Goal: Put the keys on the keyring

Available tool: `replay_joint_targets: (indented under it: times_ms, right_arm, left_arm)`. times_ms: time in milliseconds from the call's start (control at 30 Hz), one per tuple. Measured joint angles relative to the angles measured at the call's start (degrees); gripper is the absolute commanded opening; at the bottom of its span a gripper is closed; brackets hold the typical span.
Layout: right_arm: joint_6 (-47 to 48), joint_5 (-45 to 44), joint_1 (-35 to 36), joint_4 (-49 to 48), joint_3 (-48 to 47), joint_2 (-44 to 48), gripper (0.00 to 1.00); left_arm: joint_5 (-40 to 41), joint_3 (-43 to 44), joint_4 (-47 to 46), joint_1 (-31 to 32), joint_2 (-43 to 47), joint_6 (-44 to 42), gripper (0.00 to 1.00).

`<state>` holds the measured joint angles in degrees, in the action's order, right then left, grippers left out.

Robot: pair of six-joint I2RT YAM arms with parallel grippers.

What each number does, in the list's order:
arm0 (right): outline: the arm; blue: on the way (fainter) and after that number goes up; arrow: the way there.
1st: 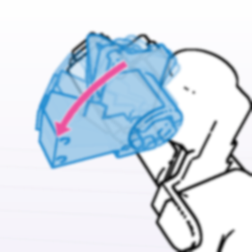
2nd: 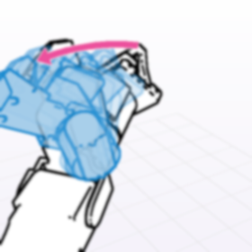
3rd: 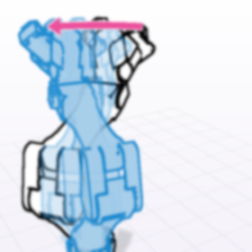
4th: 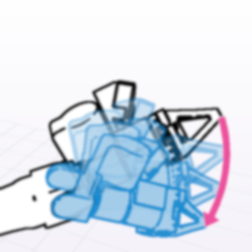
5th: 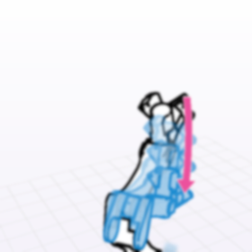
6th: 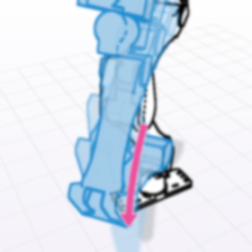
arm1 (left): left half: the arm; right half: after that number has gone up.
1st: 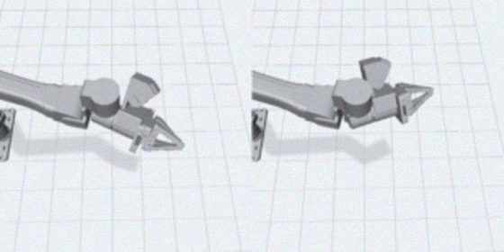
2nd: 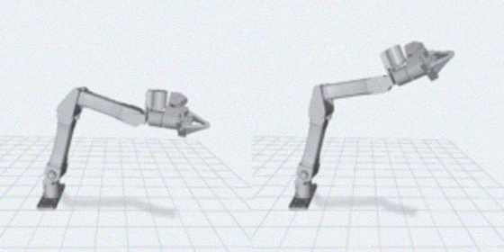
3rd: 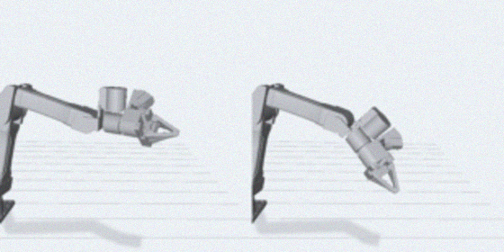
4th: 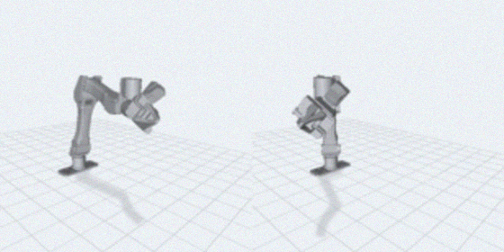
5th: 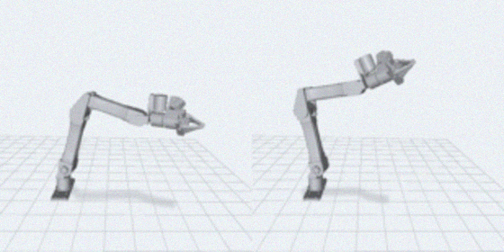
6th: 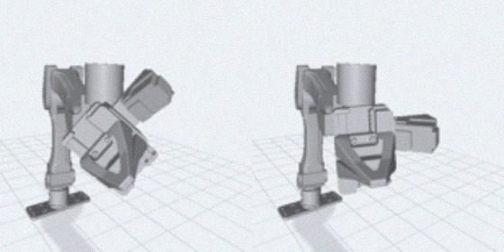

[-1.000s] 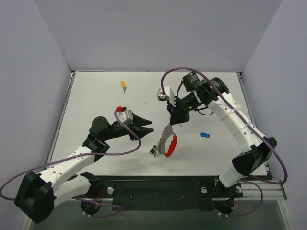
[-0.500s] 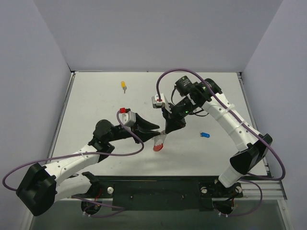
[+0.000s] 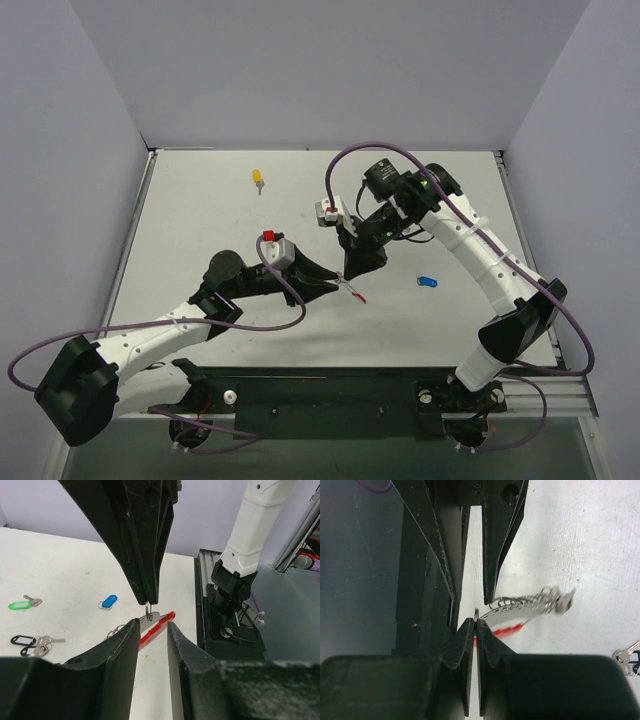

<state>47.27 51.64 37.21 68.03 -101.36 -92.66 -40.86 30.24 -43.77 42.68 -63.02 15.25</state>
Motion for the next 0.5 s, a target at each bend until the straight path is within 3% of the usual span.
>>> replay_joint_targets:
  times_ms: [500]
  right_arm:
    - [0.3, 0.2, 1.1, 0.2, -0.4, -0.5, 0.00]
  left_arm:
    - [1.4, 0.1, 2.5, 0.2, -0.4, -0.9, 0.38]
